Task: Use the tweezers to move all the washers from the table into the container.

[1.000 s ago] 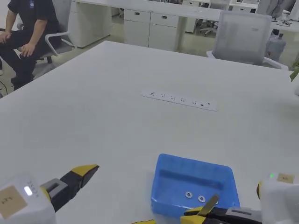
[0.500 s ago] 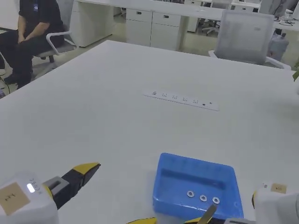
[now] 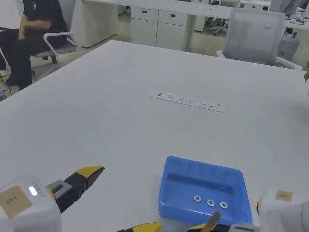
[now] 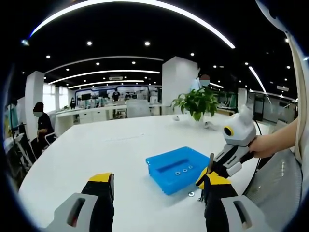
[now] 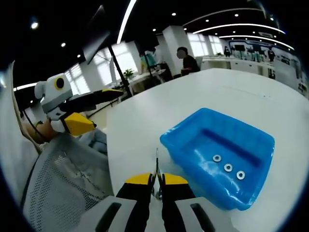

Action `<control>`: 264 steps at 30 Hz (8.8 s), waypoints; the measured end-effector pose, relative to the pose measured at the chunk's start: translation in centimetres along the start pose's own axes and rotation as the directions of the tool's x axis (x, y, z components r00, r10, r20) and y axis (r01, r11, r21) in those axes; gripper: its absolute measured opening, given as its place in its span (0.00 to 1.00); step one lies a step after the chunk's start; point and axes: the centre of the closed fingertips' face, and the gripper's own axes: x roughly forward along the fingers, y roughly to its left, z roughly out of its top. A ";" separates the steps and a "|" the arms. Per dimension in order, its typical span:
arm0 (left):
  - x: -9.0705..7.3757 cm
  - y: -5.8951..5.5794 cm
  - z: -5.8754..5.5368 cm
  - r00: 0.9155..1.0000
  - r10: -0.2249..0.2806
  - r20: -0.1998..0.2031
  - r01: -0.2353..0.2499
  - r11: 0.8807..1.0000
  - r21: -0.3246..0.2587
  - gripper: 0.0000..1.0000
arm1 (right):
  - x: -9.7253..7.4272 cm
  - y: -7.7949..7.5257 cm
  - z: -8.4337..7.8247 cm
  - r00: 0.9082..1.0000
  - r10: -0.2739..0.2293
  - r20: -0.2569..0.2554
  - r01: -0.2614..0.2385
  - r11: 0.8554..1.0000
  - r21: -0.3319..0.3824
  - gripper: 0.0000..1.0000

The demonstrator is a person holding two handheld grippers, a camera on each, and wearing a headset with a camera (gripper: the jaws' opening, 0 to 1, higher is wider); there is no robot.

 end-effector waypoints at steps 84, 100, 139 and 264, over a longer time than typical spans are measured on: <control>-0.1 0.3 0.4 1.000 0.004 0.026 -0.004 1.000 -0.019 0.76 | -0.8 -5.2 9.5 0.982 -0.069 0.178 0.079 0.996 -0.049 0.03; -0.2 0.3 0.5 1.000 0.008 0.028 -0.007 1.000 -0.023 0.75 | 1.5 -7.3 8.5 0.991 -0.076 0.109 0.082 0.995 -0.049 0.03; -0.3 0.2 0.4 1.000 0.006 0.025 -0.005 1.000 -0.026 0.74 | 3.5 -8.8 6.2 0.996 -0.087 0.024 0.089 0.993 -0.072 0.04; 0.0 -0.2 0.1 1.000 -0.020 0.009 0.020 1.000 -0.017 0.72 | 1.2 -1.3 1.4 0.999 -0.021 0.043 0.031 0.972 -0.234 0.03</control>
